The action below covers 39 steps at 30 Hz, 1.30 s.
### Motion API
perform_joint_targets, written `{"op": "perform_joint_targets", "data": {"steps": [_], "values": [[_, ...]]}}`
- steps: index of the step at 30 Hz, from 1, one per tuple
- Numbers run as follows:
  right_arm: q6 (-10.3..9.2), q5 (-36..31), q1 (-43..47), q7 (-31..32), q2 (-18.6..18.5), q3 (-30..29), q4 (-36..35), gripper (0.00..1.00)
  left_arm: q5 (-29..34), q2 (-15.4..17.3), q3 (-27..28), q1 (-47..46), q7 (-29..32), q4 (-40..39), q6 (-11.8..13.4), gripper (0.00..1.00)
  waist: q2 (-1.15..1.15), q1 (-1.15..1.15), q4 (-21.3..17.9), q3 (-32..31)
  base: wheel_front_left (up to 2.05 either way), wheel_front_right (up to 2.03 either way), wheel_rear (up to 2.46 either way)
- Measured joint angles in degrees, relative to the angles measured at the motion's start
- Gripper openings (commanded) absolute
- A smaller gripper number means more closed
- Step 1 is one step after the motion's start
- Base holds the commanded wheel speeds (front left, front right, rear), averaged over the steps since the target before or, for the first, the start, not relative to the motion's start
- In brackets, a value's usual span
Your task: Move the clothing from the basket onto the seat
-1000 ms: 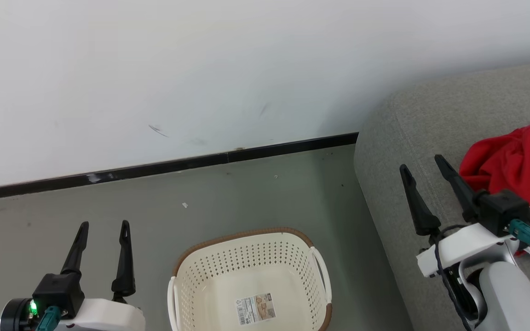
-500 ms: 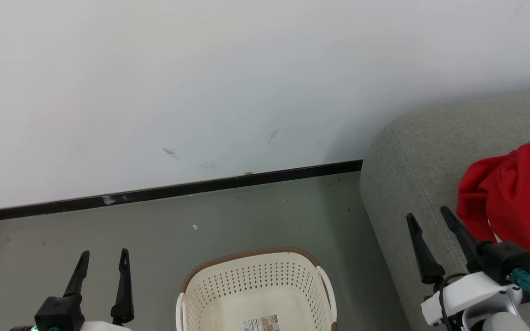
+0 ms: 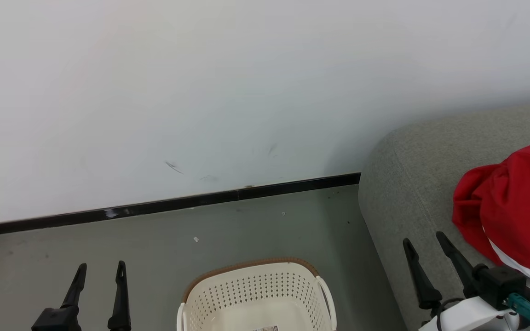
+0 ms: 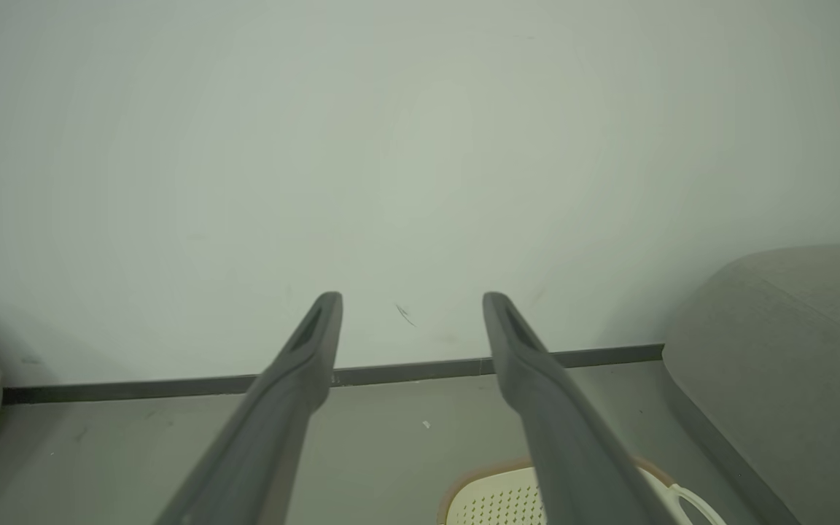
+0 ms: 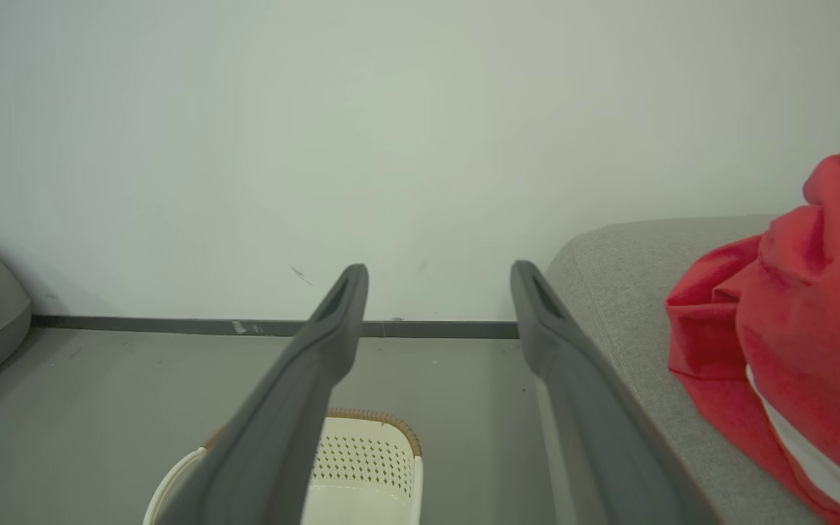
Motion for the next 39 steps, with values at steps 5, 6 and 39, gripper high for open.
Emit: {"op": "perform_joint_targets", "data": {"steps": [5,6,39], "values": [[-0.01,0.0,0.25,0.0,0.03,-0.05,-0.57,1.0,0.0,0.2,0.22,0.0,-0.01,0.0,0.0,1.0,0.0,0.0,0.05,-0.02,0.0,0.0,0.0],[-0.01,0.0,0.27,0.0,0.03,-0.04,-0.7,1.0,0.0,0.21,0.23,0.0,-0.01,0.0,0.0,1.0,0.0,0.0,0.05,0.0,0.0,0.0,0.0],[-0.01,7.62,5.82,0.05,0.85,3.3,-0.03,0.0,-6.31,-3.43,1.15,1.55,1.42,3.52,-1.26,0.0,0.0,0.0,0.31,0.69,0.0,0.0,0.0]]}}
